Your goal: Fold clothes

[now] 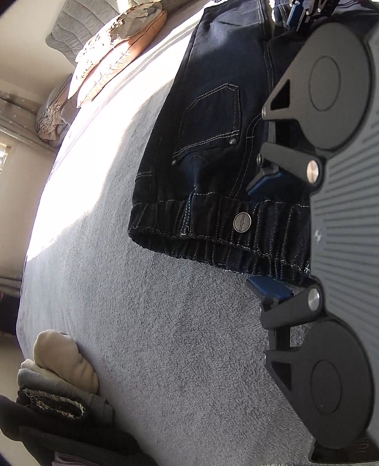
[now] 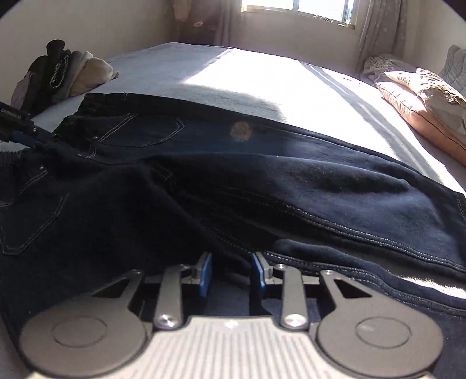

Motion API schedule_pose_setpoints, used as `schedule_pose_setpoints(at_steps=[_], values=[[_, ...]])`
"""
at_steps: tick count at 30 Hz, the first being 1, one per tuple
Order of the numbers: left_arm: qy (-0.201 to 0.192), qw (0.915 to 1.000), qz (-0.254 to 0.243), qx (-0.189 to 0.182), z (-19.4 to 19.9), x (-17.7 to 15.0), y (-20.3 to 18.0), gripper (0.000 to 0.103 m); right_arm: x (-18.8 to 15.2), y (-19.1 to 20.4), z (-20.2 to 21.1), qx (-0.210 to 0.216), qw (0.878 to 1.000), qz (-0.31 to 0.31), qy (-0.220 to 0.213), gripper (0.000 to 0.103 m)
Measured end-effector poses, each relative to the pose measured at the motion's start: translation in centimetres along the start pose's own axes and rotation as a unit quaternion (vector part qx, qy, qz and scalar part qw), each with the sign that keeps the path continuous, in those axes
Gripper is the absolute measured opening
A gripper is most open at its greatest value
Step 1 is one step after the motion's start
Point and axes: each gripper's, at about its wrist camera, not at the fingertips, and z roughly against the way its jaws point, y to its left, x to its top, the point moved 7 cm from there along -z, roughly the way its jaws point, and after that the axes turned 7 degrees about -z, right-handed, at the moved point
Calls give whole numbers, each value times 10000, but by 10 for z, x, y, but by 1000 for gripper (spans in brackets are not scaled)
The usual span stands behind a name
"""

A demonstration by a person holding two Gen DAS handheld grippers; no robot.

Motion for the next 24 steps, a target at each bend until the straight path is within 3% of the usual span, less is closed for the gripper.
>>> schedule_pose_setpoints(at_steps=[6,12,15,19,21,24], values=[[-140,9999,40,-42,-7,5,3,60,-2,1,2,12,10000,-5,-96,30],[-523,9982,-284,61,8,14,-2,59,4,2,9,12,9992,-181,-351,30],[-472,9969,-636,-36,3,10,-14,59,17,16,17,418,9968,-315,-602,30],[-347,9915,-1253,54,-11,2,-23,50,7,41,-9,580,9981,-214,-67,30],[-363,9908,-1301,-11,-12,1,-22,50,8,49,-15,401,9989,32,-234,30],[-350,9915,-1237,-173,-13,1,-15,48,15,49,-19,395,9990,-113,-203,30]])
